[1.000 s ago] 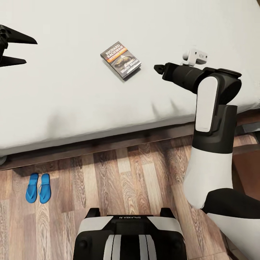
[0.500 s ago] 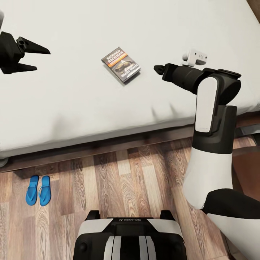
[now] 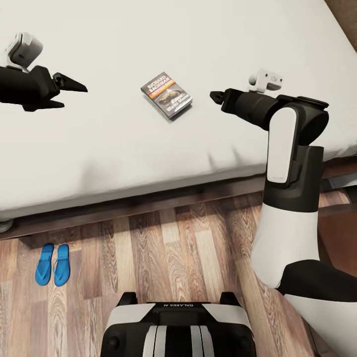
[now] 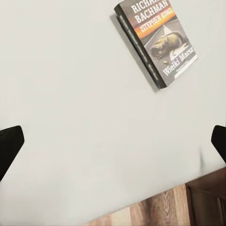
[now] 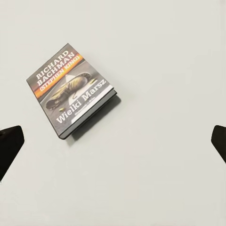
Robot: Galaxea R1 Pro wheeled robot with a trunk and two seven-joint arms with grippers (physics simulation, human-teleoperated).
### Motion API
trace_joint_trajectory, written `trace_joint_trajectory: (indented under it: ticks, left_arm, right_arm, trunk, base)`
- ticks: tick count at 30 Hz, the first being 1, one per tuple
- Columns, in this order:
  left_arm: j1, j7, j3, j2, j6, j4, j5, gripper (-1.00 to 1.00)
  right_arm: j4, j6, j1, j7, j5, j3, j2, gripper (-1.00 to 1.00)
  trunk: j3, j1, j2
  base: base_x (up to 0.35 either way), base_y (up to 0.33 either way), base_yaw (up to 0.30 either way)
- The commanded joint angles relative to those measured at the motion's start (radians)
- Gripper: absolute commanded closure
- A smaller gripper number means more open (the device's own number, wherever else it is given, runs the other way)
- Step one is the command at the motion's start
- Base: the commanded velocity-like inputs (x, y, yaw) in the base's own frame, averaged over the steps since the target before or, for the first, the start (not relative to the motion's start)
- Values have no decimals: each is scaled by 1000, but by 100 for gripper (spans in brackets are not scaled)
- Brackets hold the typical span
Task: In the bedroom, move the book from the bed onto either nightstand, and place the two sandals side by side next to the bed.
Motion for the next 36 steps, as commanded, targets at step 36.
trace_joint_trajectory:
  ticks: [36]
  left_arm:
    - [372, -240, 168, -95, -61, -2, -109, -100]
  right_arm:
    - [-1, 4, -22, -59, 2, 19, 1, -100]
  trunk:
    - [59, 0, 0]
  base:
    - [0, 0, 0]
